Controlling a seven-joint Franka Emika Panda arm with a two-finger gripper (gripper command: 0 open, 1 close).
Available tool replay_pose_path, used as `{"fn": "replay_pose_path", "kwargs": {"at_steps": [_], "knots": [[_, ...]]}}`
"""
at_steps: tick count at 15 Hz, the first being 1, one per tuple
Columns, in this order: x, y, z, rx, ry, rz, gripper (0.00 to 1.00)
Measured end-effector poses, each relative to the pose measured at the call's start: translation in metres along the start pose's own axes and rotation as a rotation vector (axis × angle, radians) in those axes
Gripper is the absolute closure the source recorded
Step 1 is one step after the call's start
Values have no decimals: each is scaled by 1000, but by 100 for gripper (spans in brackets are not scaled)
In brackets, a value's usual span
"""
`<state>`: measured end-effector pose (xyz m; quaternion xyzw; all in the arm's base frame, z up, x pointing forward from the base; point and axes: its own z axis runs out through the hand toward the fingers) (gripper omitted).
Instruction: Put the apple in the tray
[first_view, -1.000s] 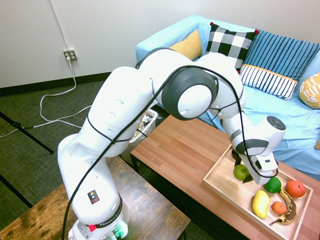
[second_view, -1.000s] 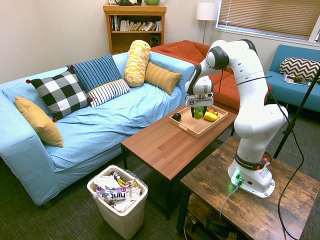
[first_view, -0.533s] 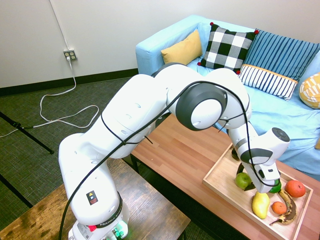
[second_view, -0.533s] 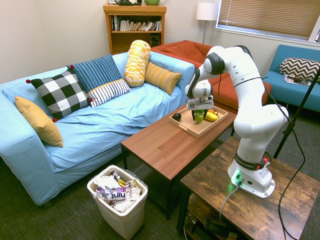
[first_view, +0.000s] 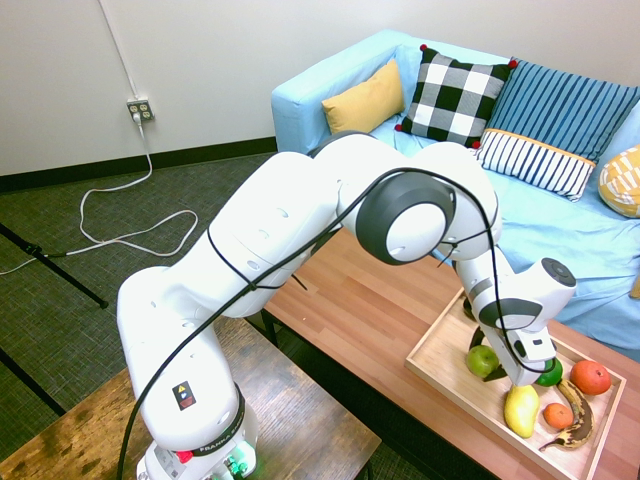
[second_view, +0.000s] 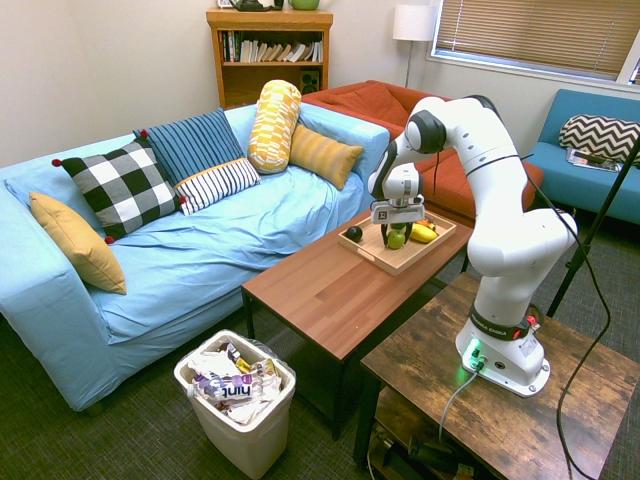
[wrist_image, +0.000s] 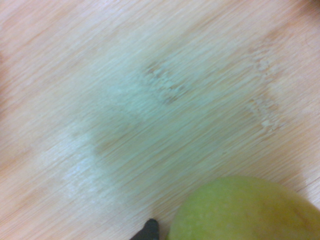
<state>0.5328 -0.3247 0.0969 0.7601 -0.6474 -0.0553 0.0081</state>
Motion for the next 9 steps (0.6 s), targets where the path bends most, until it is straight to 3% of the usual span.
{"fn": "replay_pose_path", "kwargs": {"at_steps": [4,9], "knots": [[2,-1,-7,18,-1,-7,0],[6,14,-76,82,45,14,0]]}}
